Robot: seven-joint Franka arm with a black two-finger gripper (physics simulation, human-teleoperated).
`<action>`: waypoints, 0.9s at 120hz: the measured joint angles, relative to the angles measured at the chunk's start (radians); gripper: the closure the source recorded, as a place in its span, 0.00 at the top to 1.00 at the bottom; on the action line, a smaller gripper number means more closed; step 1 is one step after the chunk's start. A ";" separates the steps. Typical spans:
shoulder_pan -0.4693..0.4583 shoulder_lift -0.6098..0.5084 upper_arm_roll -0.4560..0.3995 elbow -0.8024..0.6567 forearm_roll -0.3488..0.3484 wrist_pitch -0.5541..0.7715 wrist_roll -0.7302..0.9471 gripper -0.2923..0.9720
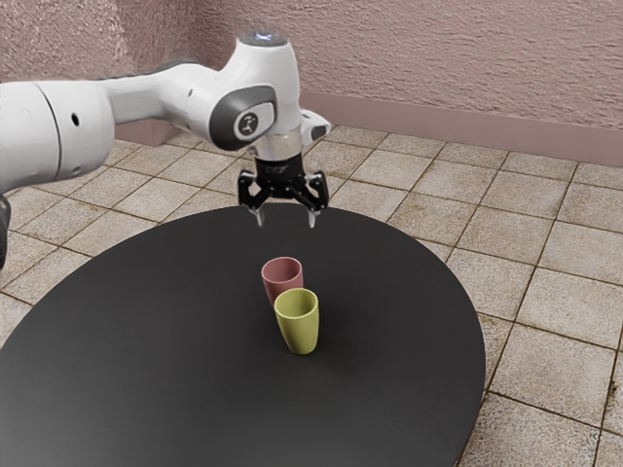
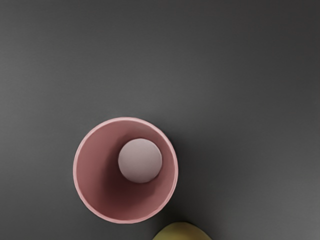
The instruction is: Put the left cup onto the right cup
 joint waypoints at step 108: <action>0.005 0.056 0.005 -0.039 0.002 0.109 -0.006 0.77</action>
